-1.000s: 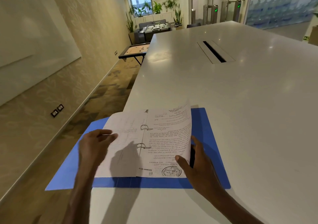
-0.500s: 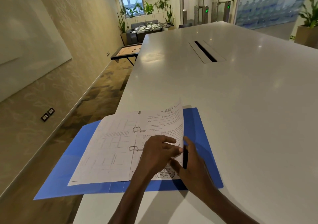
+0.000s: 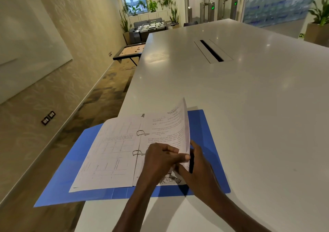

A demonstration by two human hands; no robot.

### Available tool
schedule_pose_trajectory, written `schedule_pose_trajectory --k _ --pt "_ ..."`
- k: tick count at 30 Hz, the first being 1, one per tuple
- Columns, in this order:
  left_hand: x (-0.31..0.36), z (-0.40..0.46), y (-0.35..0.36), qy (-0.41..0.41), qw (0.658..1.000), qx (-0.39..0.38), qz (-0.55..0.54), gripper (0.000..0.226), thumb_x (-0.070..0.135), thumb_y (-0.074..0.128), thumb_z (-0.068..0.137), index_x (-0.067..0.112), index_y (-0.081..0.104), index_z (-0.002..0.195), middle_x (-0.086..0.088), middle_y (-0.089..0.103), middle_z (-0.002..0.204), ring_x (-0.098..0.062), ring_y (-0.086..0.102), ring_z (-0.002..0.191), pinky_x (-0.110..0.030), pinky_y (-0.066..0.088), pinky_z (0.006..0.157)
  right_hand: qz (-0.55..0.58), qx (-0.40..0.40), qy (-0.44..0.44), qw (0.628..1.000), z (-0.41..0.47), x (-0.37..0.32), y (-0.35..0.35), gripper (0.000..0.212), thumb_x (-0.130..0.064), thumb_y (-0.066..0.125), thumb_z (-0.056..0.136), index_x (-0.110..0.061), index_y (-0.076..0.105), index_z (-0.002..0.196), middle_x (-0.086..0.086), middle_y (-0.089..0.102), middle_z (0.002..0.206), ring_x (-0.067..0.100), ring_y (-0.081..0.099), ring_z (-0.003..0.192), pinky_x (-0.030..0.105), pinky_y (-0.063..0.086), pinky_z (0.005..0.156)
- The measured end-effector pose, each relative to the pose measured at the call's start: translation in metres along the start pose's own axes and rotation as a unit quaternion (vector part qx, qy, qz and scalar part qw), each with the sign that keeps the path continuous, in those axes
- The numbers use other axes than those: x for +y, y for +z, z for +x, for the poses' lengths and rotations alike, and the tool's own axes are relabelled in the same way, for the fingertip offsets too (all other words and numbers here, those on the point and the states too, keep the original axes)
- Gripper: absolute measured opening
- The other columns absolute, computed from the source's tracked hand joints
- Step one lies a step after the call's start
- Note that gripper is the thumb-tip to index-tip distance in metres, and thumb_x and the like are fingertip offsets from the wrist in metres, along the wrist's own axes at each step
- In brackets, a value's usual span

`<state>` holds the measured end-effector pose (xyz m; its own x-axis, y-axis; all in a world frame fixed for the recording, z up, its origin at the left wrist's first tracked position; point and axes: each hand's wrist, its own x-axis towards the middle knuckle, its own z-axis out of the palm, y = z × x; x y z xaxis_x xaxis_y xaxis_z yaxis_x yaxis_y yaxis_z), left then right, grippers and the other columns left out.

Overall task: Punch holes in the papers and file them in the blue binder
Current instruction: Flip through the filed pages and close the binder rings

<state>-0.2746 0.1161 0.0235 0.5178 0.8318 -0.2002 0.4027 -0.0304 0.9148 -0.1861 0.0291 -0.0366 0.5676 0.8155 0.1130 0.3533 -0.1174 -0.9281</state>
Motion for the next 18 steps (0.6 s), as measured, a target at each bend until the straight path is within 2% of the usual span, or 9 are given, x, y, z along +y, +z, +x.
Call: schedule_pose_trajectory --k 3,7,9,12,15,16,18 --pt "0.0 0.0 -0.003 -0.001 1.0 -0.004 -0.023 0.025 0.026 0.084 0.069 0.009 0.074 0.085 -0.006 0.076 0.077 -0.032 0.072 0.072 -0.041 0.06 0.067 0.031 0.001 0.007 1.0 0.0 -0.005 -0.001 0.074 -0.038 0.066 0.083 -0.028 0.023 0.142 -0.02 0.045 0.122 -0.005 0.057 0.085 0.003 0.048 0.065" --pt "0.001 0.002 -0.009 0.009 1.0 0.012 0.005 0.021 0.038 0.077 0.075 0.027 0.073 0.093 0.007 0.075 0.088 -0.012 0.073 0.073 -0.03 0.06 0.068 0.057 0.005 0.01 0.998 0.0 -0.008 -0.002 0.068 -0.052 0.056 0.081 -0.037 0.022 0.137 -0.016 0.05 0.125 0.003 0.064 0.085 0.01 0.053 0.063" --pt "0.004 0.002 -0.014 0.012 1.0 0.019 0.022 0.018 0.039 0.074 0.078 0.029 0.073 0.093 0.01 0.075 0.085 -0.01 0.072 0.072 -0.028 0.059 0.066 0.065 0.005 0.016 0.998 0.0 -0.006 -0.001 0.07 -0.057 0.048 0.08 -0.034 0.021 0.14 -0.011 0.053 0.131 0.007 0.066 0.089 0.012 0.055 0.064" --pt "0.012 -0.004 -0.027 0.017 0.999 0.039 0.028 0.011 0.035 0.071 0.084 0.025 0.072 0.088 0.01 0.075 0.076 -0.006 0.071 0.068 -0.016 0.051 0.055 0.072 0.005 0.025 0.997 0.0 -0.006 -0.001 0.076 -0.058 0.04 0.08 -0.028 0.017 0.145 -0.005 0.054 0.132 0.006 0.065 0.092 0.011 0.053 0.06" --pt "0.023 -0.012 -0.051 0.018 0.995 0.096 0.026 0.009 0.03 0.069 0.086 0.022 0.071 0.082 0.006 0.075 0.071 -0.011 0.071 0.062 -0.017 0.049 0.05 0.103 0.0 0.013 0.995 -0.001 -0.008 -0.002 0.085 -0.074 0.036 0.078 -0.027 0.016 0.146 -0.003 0.056 0.127 -0.001 0.065 0.093 0.01 0.051 0.059" --pt "0.027 -0.014 -0.063 0.017 0.991 0.125 0.034 0.01 0.029 0.068 0.087 0.023 0.071 0.08 0.005 0.074 0.067 -0.012 0.07 0.06 -0.02 0.049 0.05 0.102 -0.004 0.012 0.995 -0.001 -0.007 -0.002 0.083 -0.072 0.037 0.079 -0.027 0.015 0.146 -0.003 0.056 0.127 -0.001 0.065 0.093 0.009 0.051 0.059" --pt "0.032 -0.017 -0.087 0.023 0.98 0.192 0.051 0.009 0.028 0.068 0.086 0.023 0.072 0.079 0.006 0.071 0.062 -0.014 0.067 0.059 -0.026 0.051 0.056 0.091 -0.006 0.012 0.996 -0.001 -0.006 -0.001 0.073 -0.056 0.039 0.084 -0.028 0.014 0.146 -0.004 0.055 0.13 0.001 0.063 0.093 0.007 0.05 0.059"
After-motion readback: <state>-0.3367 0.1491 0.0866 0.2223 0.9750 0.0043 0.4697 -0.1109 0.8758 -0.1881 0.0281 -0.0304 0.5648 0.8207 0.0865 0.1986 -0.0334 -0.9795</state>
